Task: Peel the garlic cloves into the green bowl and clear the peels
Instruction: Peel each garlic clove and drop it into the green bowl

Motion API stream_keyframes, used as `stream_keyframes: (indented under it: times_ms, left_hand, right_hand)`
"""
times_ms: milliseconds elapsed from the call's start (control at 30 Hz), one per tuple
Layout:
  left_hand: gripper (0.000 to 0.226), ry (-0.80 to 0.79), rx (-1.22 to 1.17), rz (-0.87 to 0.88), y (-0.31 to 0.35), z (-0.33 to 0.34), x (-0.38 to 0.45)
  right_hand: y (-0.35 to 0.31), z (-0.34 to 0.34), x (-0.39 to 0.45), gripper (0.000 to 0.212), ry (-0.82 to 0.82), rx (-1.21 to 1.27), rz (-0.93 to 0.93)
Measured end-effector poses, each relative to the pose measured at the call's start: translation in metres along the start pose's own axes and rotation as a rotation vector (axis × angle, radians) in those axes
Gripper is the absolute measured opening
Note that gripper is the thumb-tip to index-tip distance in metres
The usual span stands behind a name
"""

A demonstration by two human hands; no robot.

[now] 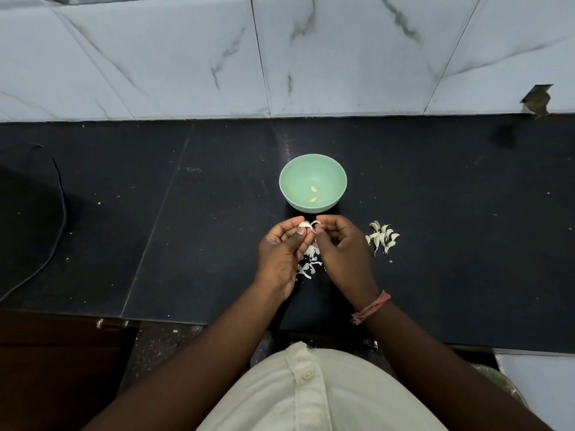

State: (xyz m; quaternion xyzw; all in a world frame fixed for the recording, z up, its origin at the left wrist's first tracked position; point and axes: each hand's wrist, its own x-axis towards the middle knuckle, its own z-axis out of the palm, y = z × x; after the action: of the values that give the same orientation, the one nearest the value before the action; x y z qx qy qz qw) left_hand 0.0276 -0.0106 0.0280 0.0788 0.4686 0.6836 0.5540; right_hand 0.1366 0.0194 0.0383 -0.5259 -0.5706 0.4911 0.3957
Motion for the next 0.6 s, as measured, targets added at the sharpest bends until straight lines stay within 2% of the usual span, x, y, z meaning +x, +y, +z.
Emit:
stream_keyframes:
  times_ms: [200, 300, 467, 600]
  left_hand:
    - [0.020, -0.003, 0.045, -0.008, -0.002, 0.003, -0.006]
    - [0.019, -0.007, 0.053, -0.017, -0.002, 0.004, -0.009]
    - [0.019, 0.030, 0.196, 0.025, 0.000, 0.007, -0.011]
    - [0.014, 0.037, 0.190, 0.008, 0.004, 0.010, -0.012]
  right_hand:
    - [0.002, 0.000, 0.001, 0.007, 0.031, -0.034, 0.002]
    - [0.006, 0.000, 0.003, 0.009, 0.035, -0.063, 0.004]
    - [0.015, 0.000, 0.007, 0.009, 0.013, -0.137, -0.039]
    - [0.013, 0.001, 0.006, 0.010, -0.004, -0.046, -0.017]
